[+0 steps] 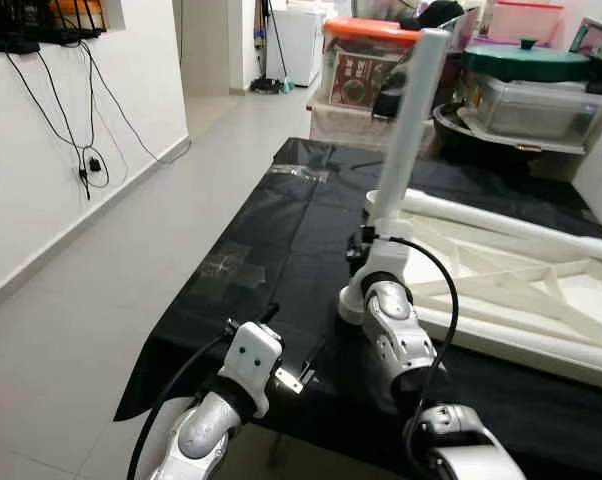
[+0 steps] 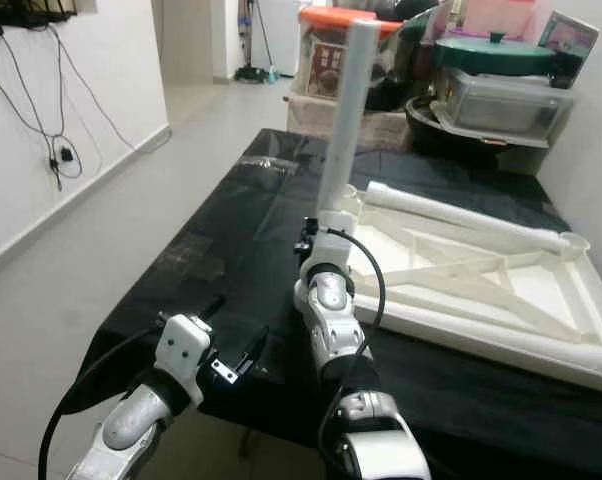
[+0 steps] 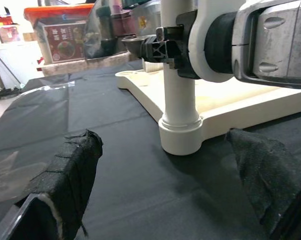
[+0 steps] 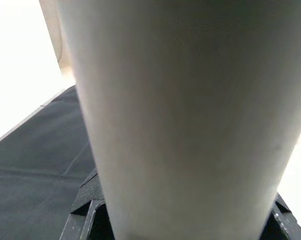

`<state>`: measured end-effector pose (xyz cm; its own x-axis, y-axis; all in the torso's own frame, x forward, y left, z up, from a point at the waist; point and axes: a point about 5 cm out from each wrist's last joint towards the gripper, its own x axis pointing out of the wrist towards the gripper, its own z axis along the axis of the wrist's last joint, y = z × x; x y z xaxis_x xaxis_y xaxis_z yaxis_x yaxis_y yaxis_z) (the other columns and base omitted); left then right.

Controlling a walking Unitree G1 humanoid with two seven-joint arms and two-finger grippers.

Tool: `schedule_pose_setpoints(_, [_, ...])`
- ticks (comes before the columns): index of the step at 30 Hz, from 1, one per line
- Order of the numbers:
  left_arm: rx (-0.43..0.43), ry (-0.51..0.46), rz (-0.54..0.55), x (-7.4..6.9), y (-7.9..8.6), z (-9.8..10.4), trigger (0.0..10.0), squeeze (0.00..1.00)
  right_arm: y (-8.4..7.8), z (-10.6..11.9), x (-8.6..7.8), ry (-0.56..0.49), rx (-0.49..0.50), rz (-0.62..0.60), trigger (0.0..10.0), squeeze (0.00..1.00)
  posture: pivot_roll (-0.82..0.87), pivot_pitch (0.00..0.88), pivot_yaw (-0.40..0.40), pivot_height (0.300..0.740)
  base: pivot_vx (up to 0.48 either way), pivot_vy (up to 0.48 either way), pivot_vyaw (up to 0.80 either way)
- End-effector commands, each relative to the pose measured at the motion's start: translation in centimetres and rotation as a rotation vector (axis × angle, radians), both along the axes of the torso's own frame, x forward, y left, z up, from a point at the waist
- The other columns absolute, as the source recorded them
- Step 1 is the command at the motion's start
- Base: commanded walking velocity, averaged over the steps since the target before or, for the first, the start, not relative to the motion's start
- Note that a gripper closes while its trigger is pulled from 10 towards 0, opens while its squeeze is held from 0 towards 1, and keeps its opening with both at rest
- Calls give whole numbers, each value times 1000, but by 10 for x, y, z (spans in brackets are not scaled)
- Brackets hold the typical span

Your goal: Building children table

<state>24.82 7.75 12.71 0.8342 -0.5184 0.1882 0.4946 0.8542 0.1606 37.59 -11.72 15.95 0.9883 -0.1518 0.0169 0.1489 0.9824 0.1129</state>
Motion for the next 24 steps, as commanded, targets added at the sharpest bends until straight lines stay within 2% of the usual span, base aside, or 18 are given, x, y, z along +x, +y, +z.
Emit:
schedule_pose_setpoints(1, [11, 19, -8, 0, -2, -4, 10000, 0, -10, 0, -3, -16, 44, -75, 0, 0, 136, 0, -92, 740, 0, 0, 0])
schedule_pose_setpoints(2, [11, 20, -8, 0, -2, -4, 10000, 0, -8, -2, -3, -22, 60, -79, 0, 0, 133, 0, -89, 740, 0, 0, 0])
schedule_pose_setpoints(3, [11, 20, -8, 0, -2, -4, 10000, 0, -4, -3, -3, -25, 82, -63, 8039, 0, 131, 0, -89, 740, 0, 0, 0])
schedule_pose_setpoints(4, [11, 20, -8, 0, -2, -4, 10000, 0, -4, -3, -3, -25, 82, -63, 8039, 0, 131, 0, -89, 740, 0, 0, 0])
schedule_pose_setpoints(5, [11, 22, -9, 0, -2, -5, 10000, 0, 1, -3, -2, -31, 93, -34, 10000, 0, 131, 0, -89, 740, 0, 0, 0])
schedule_pose_setpoints(7, [11, 23, -10, -1, -2, -5, 10000, 0, 9, -1, -2, -47, 96, 8, 10000, 0, 131, 0, -89, 740, 0, 0, 0])
schedule_pose_setpoints(8, [12, 24, -11, 0, -3, -5, 10000, 0, 14, 2, -3, -75, 74, 45, 10000, 1000, 127, 0, -85, 740, 0, 0, 0])
schedule_pose_setpoints(9, [14, 27, -11, 0, -3, -5, 10000, 0, 21, 3, -7, -101, 44, 88, 10000, 1000, 129, 0, -84, 740, 0, 0, 0])
schedule_pose_setpoints(12, [14, 28, -10, 0, -3, -5, 10000, 0, 22, 2, -9, -108, 28, 105, 10000, 1000, 129, 0, -84, 740, 0, 0, 0])
schedule_pose_setpoints(13, [14, 29, -8, 0, -3, -5, 10000, 0, 22, -1, -11, -101, 16, 121, 10000, 345, 129, 0, -84, 740, 0, 0, 0])
schedule_pose_setpoints(14, [14, 29, -8, 0, -3, -5, 10000, 0, 22, -1, -11, -101, 16, 121, 10000, 345, 129, 0, -84, 740, 0, 0, 0])
schedule_pose_setpoints(15, [15, 35, -2, 0, -2, -6, 10000, 0, 20, -4, -13, -97, -1, 141, 10000, 0, 127, 0, -88, 740, 0, 0, 0])
schedule_pose_setpoints(18, [16, 41, 4, 1, -2, -6, 10000, 0, 14, -10, -16, -92, -38, 163, 10000, 0, 126, 0, -87, 740, 0, 0, 0])
schedule_pose_setpoints(19, [16, 45, 4, 1, -2, -7, 10000, 0, 7, -15, -19, -89, -37, 186, 10000, 0, 121, 0, -83, 740, 0, 0, 0])
schedule_pose_setpoints(24, [16, 47, 3, 1, -2, -7, 10000, 0, 4, -17, -20, -93, -24, 203, 10000, 0, 116, 0, -80, 740, 0, 0, 0])
